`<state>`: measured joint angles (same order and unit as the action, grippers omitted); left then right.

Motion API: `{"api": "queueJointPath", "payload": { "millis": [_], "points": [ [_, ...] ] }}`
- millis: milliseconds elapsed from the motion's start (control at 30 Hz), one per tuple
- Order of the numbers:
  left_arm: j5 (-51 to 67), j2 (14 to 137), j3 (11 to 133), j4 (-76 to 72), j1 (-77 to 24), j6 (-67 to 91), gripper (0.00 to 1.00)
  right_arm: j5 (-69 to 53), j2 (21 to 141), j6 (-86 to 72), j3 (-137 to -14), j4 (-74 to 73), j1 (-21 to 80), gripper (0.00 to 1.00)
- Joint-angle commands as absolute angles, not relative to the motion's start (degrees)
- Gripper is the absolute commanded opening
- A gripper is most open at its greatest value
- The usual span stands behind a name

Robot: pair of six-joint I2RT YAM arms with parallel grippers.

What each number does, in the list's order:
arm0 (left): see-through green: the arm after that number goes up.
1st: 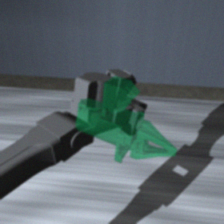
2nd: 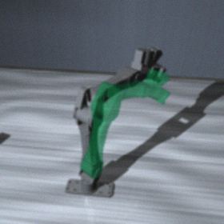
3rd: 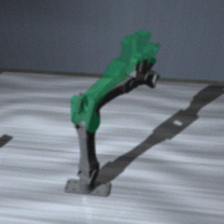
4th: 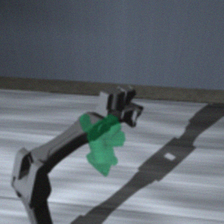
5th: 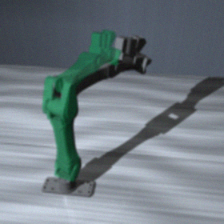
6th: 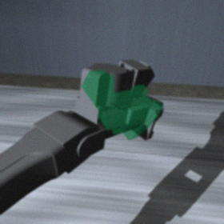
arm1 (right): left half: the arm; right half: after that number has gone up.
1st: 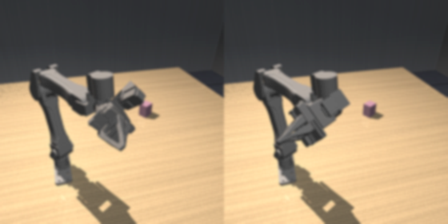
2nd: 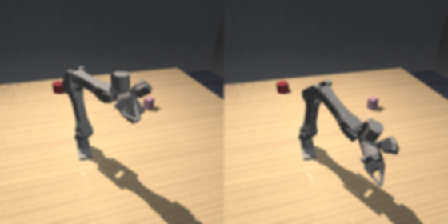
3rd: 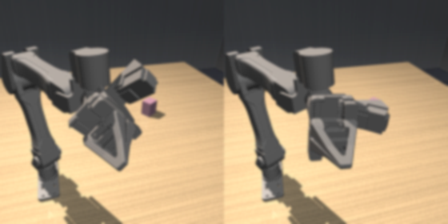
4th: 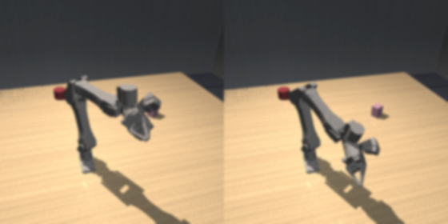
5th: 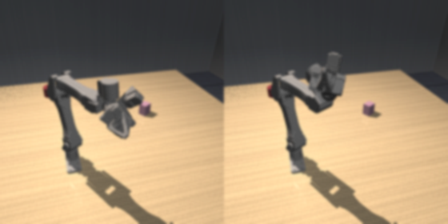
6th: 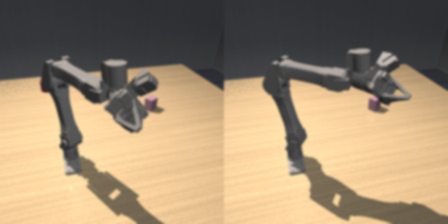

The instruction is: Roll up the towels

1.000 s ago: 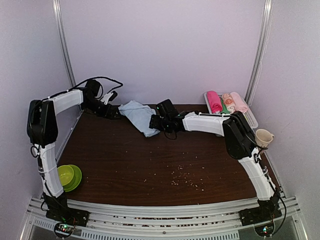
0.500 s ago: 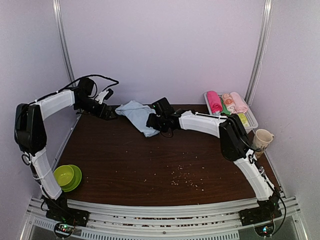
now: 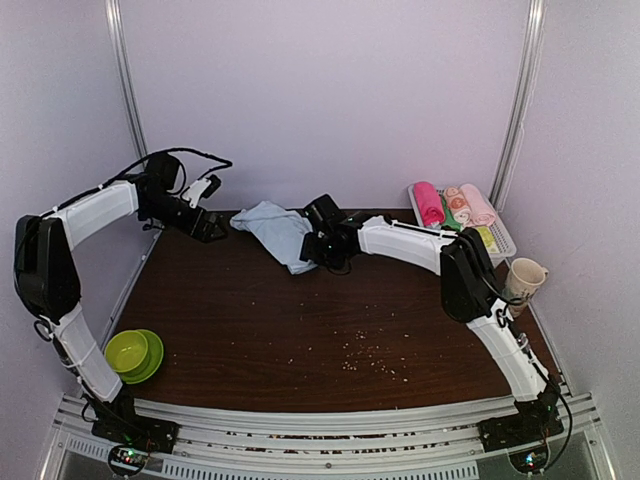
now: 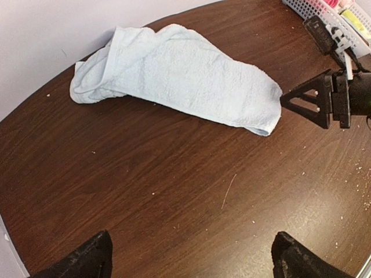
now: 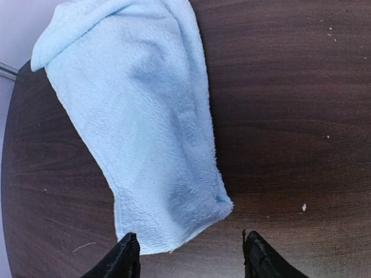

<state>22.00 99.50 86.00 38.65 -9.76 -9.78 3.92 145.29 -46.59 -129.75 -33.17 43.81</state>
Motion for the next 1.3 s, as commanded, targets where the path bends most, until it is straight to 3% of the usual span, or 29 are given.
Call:
{"api": "queueJointPath", "payload": {
  "millis": [0,133,433,967,1167,1267],
  "points": [
    [20.18,98.27,84.76,37.26,-9.47,-13.15,0.98,5.34,147.4,-47.21,-135.47,-39.65,44.39,0.58],
    [25.56,102.09,86.66,37.41,-10.16,-15.05,0.98,4.99,146.46,-46.87,-134.41,-40.0,44.29,0.55],
    [25.03,116.57,95.92,37.45,-19.31,-17.35,0.98,10.34,130.68,-43.44,-115.29,-32.15,44.0,0.62],
    [3.57,132.46,110.4,40.81,-31.01,-21.15,0.97,13.07,109.43,-42.45,-82.83,-14.83,42.98,0.66],
    [1.73,138.07,117.43,44.13,-31.83,-22.17,0.88,13.42,104.24,-42.31,-75.69,-11.27,43.34,0.66],
    [0.86,139.37,118.84,44.12,-32.3,-23.18,0.77,13.56,102.94,-42.03,-73.85,-10.24,43.52,0.66]
  ]
}}
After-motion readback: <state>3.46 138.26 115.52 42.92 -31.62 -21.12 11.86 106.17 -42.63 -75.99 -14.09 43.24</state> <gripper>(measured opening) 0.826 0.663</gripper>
